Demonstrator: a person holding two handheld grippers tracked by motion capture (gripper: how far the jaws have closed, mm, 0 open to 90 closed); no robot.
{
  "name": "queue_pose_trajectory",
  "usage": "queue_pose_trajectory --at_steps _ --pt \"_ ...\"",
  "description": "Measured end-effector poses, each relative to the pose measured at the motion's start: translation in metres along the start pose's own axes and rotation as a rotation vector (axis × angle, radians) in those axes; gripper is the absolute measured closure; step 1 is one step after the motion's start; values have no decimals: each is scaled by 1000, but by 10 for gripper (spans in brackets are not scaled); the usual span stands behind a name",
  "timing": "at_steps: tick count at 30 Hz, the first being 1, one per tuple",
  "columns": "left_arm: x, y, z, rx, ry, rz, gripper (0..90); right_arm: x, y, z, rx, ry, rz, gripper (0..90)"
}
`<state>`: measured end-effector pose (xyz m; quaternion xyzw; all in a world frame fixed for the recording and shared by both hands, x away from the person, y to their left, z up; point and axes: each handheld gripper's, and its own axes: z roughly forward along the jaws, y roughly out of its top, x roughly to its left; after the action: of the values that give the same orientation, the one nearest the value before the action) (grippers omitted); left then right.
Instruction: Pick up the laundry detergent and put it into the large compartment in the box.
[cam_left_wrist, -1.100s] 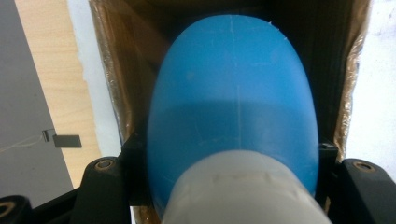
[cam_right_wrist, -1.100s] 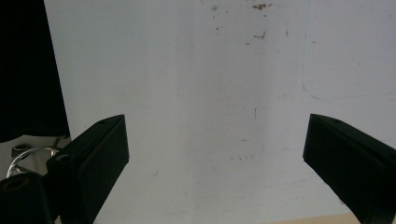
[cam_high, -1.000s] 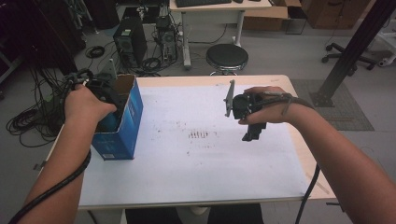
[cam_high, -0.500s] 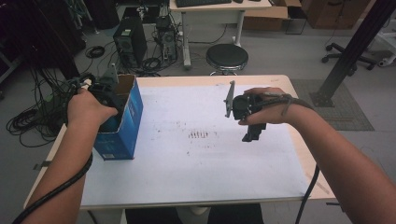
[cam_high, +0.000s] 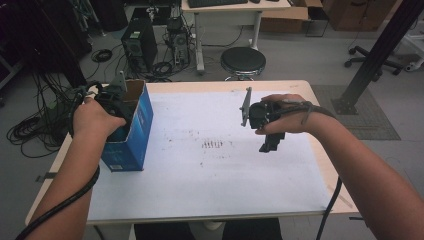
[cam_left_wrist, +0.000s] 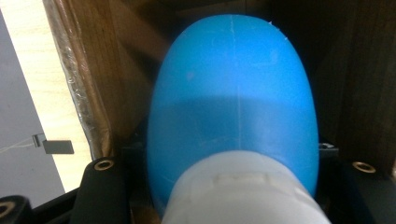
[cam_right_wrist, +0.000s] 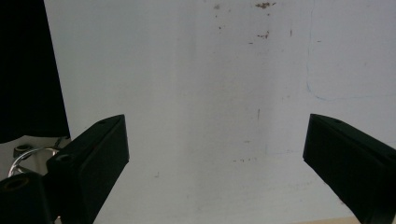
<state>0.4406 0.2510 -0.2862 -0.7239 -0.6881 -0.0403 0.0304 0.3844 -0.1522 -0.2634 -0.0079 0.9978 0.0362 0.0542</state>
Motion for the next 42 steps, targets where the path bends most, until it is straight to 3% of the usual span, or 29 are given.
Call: queue_pose_trajectory --at_steps 25,30,34,36,37,42 --pt "1 -1 2 0 -3 2 377 2 1 1 -3 3 -1 67" --pt "-1 -1 1 2 9 34 373 2 0 2 -2 5 3 68" --pt "-6 -1 1 16 48 112 359 1 -2 1 -6 3 7 68" --pt "-7 -1 1 13 49 106 356 2 -2 1 -6 3 8 69" --pt "-6 -1 0 -12 36 83 354 2 -2 1 -6 4 9 69" --pt "-3 -1 -3 -23 9 71 317 1 -4 1 -2 7 11 69"
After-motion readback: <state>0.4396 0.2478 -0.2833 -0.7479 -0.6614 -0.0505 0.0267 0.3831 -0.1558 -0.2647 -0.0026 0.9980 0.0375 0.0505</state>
